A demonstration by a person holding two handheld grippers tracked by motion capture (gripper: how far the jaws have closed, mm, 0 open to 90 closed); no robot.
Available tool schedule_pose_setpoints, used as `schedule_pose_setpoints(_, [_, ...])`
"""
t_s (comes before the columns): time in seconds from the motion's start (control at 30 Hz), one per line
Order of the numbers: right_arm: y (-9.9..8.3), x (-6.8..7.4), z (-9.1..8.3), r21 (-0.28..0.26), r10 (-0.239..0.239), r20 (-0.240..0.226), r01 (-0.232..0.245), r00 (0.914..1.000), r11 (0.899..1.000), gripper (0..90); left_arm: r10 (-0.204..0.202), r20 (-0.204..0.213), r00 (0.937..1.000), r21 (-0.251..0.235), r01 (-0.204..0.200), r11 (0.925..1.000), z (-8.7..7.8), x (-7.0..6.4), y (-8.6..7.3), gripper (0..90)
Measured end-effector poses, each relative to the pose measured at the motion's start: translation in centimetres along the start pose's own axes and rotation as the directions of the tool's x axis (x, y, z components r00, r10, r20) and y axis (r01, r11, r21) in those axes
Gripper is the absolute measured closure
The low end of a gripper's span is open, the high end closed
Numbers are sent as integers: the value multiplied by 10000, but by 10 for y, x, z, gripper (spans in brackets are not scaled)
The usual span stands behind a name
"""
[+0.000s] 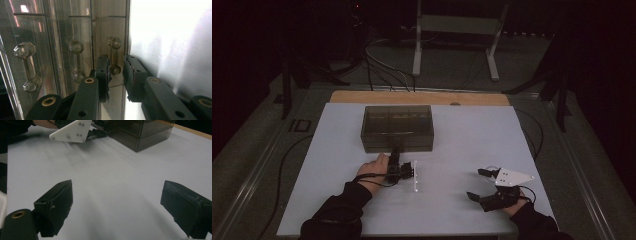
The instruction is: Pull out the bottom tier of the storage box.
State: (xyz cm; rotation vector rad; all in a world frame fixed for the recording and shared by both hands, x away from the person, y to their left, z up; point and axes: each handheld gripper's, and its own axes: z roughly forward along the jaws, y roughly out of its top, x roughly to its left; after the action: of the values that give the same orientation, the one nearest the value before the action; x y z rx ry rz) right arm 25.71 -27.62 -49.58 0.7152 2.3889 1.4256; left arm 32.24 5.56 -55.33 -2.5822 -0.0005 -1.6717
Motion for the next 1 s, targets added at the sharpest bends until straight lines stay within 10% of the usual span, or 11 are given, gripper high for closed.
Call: schedule_pose_setpoints(1.0, [0, 0, 0, -16, 41, -11, -41, 10000, 10000, 108, -291, 82, 9995, 25, 290, 9996, -8, 3, 2, 805])
